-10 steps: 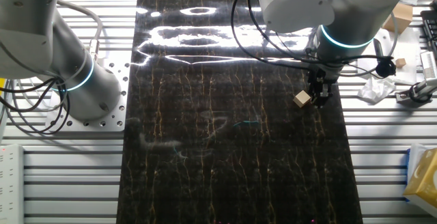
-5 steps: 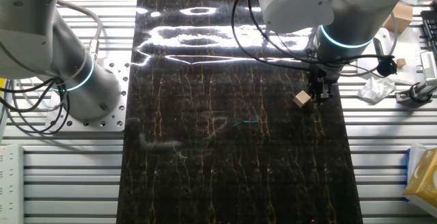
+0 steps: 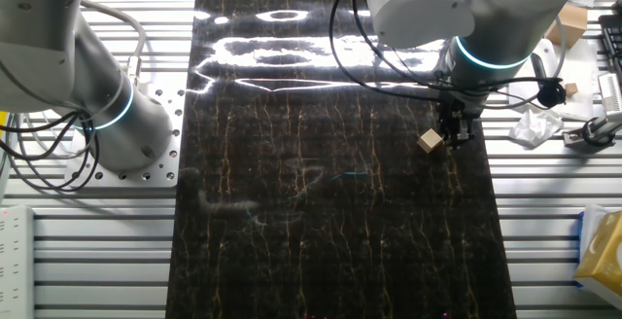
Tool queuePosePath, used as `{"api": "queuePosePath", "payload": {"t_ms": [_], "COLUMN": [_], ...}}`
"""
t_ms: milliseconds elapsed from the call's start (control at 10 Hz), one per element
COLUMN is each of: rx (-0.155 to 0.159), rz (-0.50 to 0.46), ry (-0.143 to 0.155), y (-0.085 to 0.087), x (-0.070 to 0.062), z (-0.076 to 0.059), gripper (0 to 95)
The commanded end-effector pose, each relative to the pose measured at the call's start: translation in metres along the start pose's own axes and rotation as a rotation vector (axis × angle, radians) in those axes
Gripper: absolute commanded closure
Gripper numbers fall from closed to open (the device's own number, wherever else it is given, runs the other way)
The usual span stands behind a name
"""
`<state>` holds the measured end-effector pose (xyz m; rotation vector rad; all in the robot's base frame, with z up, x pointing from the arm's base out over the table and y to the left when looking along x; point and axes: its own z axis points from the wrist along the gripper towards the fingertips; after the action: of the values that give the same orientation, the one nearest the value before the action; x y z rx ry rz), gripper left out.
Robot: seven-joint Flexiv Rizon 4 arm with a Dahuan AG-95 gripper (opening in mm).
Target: Hold a small block with the gripper and sweep it from left to right on the table
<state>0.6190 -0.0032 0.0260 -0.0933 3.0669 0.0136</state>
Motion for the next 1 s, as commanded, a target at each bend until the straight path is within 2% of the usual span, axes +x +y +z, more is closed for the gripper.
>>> {"api": "queuePosePath", "payload": {"t_ms": [100,1000], "rx": [0.000,-0.002], "rz": [0.003,-0.005], "ry": [-0.001,-0.008], "y": [0.0001,0.0001], "x": [-0.0003,-0.0003], "z": [0.0002,0.0002], "gripper": [57.0,57.0]}}
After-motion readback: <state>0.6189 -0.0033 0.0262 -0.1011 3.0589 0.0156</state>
